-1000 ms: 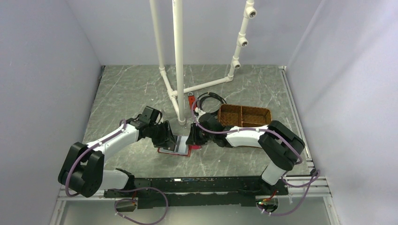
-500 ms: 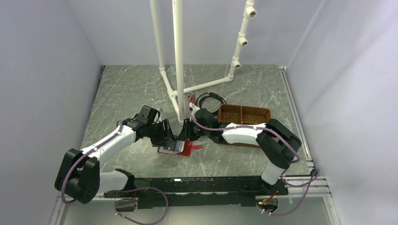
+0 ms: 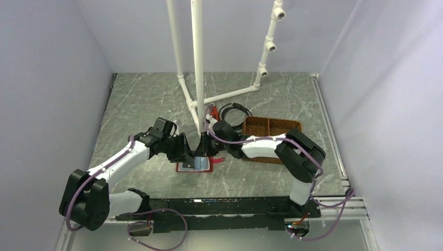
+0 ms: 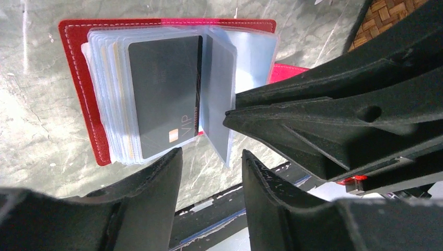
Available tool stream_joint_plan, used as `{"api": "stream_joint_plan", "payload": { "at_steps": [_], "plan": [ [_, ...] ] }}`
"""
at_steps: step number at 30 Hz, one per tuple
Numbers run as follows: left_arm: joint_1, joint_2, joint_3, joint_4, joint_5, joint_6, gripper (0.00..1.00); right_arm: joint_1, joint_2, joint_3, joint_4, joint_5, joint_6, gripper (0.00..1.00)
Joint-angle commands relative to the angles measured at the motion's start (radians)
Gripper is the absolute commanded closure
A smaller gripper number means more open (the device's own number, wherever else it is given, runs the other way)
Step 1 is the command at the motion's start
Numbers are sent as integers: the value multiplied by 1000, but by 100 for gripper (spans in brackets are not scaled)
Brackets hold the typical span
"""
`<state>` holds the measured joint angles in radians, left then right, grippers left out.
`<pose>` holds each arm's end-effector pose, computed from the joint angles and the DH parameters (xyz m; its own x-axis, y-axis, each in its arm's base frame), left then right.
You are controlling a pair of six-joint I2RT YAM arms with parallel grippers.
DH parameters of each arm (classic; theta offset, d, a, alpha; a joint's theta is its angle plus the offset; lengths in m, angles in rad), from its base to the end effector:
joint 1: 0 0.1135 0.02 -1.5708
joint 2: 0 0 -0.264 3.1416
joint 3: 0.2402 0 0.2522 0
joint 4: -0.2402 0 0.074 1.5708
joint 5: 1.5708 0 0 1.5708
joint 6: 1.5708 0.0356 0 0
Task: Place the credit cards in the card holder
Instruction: Turn over the card slot in the card holder.
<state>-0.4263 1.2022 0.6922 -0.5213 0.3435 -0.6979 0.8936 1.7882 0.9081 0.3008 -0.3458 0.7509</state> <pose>0.1983 -0.1032 0.2003 -0.9500 -0.2331 -0.2079 -0.0830 0.8300 -0.5515 0.2219 0.2953 0.1618 -0.8723 -0.0605 -0.4852 -0.4319 0.5605 0.7066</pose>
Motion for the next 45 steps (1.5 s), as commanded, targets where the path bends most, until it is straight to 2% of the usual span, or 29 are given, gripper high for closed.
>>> {"api": "stream_joint_plan", "payload": {
  "at_steps": [1, 6, 12, 19, 22, 26, 33, 35, 36, 38, 40, 43, 45],
  "plan": [
    [4, 12, 12, 29, 47, 15, 53, 4, 26, 39, 52, -17, 13, 83],
    [4, 34, 1, 46, 65, 18, 57, 4, 31, 48, 50, -13, 15, 82],
    [4, 52, 4, 50, 65, 19, 51, 4, 40, 52, 55, -21, 20, 82],
    [4, 64, 1, 2, 0, 13, 61, 4, 4, 36, 29, 13, 5, 79],
    [6, 64, -1, -9, -22, 12, 64, 4, -21, 32, -12, 51, -11, 73],
    [10, 53, -6, -24, -50, 12, 65, 4, -77, 10, -93, 128, -57, 59],
    [26, 82, -6, -36, -74, 18, 68, 5, -139, -55, -107, 170, -91, 37],
    [26, 82, -11, -41, -89, 10, 68, 5, -133, -48, -119, 162, -94, 37],
    [27, 80, -10, -51, -110, 8, 70, 5, -128, -46, -118, 156, -92, 40],
    [30, 73, 3, -96, -172, -4, 76, 9, -118, -44, -111, 146, -95, 53],
    [37, 68, 15, -129, -218, -14, 73, 15, -105, -25, -126, 151, -105, 61],
    [51, 77, 27, -139, -211, -2, 68, 32, -106, 7, -183, 201, -143, 62],
    [58, 85, 36, -144, -203, 7, 63, 48, -124, 39, -269, 299, -175, 60]
  ]
}}
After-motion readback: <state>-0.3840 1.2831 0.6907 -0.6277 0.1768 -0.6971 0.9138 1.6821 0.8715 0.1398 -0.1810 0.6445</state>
